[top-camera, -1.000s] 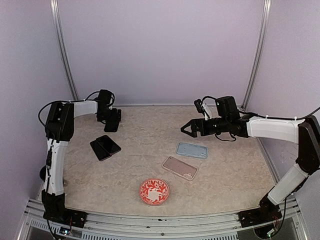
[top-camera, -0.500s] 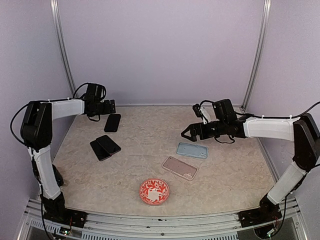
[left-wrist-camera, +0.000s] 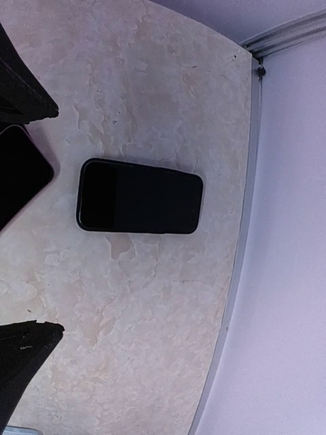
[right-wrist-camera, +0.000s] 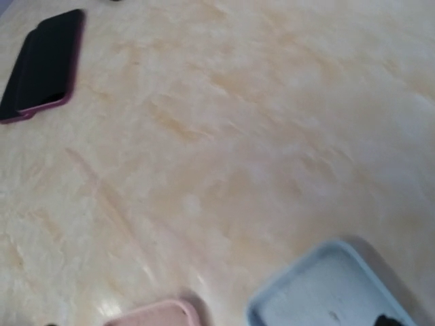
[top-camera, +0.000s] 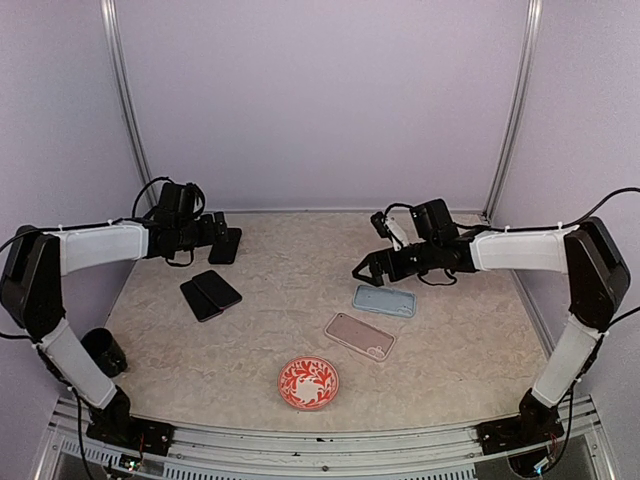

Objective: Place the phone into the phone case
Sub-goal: Move the phone to the center of the board, then pick up the phone at the center of the board.

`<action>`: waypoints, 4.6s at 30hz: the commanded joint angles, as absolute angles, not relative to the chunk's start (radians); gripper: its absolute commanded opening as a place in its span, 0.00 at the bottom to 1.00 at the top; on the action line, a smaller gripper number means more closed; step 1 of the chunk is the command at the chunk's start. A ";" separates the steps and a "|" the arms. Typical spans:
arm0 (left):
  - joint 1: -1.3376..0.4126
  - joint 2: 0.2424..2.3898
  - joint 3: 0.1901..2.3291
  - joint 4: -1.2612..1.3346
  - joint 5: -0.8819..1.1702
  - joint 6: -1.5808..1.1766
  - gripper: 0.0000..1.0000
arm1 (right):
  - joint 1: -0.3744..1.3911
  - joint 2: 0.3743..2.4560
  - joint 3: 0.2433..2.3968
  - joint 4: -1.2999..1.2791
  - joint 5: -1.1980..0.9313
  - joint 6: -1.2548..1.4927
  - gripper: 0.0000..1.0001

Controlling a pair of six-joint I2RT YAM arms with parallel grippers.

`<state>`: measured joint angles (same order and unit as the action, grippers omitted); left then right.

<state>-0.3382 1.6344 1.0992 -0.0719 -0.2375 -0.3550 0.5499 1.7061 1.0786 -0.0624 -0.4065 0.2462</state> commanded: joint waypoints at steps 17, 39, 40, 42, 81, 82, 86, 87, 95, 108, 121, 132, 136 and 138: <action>-0.240 1.686 1.011 0.014 -0.145 -0.400 0.99 | 0.801 1.930 1.378 -0.066 -0.385 0.103 1.00; -0.210 1.981 1.149 -0.090 -0.020 -0.312 0.99 | 0.853 1.969 1.418 -0.080 -0.402 0.071 1.00; -0.210 1.976 1.142 -0.090 -0.012 -0.314 0.99 | 0.853 1.968 1.421 -0.082 -0.402 0.068 1.00; -0.211 1.962 1.132 -0.103 -0.005 -0.316 0.99 | 0.853 1.970 1.430 -0.086 -0.405 0.064 1.00; -0.480 1.804 0.912 0.013 0.108 -0.512 0.99 | 0.874 2.181 1.550 -0.104 -0.281 -0.216 1.00; -0.486 1.794 0.904 0.024 0.109 -0.518 0.99 | 0.874 2.184 1.552 -0.106 -0.282 -0.217 1.00; -0.501 1.762 0.896 0.030 0.112 -0.533 0.99 | 0.878 2.197 1.555 -0.107 -0.298 -0.228 1.00; -0.503 1.743 0.895 0.031 0.104 -0.536 0.99 | 0.880 2.200 1.555 -0.107 -0.299 -0.230 1.00; -0.503 1.556 0.912 -0.034 -0.058 -0.516 0.99 | 0.904 2.242 1.590 -0.122 -0.292 -0.258 1.00; -0.529 1.315 0.883 -0.125 -0.180 -0.511 0.99 | 0.919 2.331 1.668 -0.124 -0.288 -0.251 1.00; -0.547 1.229 0.896 -0.174 -0.274 -0.497 0.99 | 0.933 2.410 1.730 -0.127 -0.251 -0.235 1.00; -0.567 1.200 0.899 -0.166 -0.280 -0.497 0.99 | 0.924 2.442 1.741 -0.124 -0.289 -0.224 0.99; -0.569 1.200 0.899 -0.163 -0.275 -0.499 0.99 | 0.920 2.455 1.760 -0.150 -0.321 -0.224 0.94; -0.571 1.200 0.896 -0.161 -0.275 -0.501 0.99 | 0.919 2.457 1.764 -0.160 -0.327 -0.223 0.88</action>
<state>-0.5625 1.2160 0.8970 -0.1616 -0.2687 -0.5114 0.9199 2.4073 1.7535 -0.0998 -0.3111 -0.2234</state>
